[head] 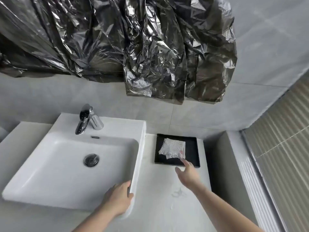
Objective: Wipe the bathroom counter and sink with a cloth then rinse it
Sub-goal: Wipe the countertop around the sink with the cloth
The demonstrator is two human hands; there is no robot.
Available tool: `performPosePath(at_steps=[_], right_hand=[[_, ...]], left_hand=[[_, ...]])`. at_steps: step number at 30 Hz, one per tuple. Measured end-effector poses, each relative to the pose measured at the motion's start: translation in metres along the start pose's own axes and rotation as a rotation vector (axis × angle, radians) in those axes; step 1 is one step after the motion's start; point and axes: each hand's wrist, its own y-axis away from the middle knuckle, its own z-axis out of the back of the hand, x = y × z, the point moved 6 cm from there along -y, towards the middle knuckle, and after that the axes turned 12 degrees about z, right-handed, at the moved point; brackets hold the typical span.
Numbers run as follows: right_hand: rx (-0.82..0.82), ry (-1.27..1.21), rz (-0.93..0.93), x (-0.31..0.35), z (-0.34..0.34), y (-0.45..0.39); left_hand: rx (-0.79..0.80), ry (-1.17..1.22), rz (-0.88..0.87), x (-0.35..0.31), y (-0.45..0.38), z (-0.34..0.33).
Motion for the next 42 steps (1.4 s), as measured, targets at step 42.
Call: performPosePath(at_steps=[42], right_hand=[[0.192, 0.293, 0.105, -0.084, -0.057, 0.075]], left_hand=[[-0.443, 0.189, -0.116, 0.023, 0.061, -0.037]])
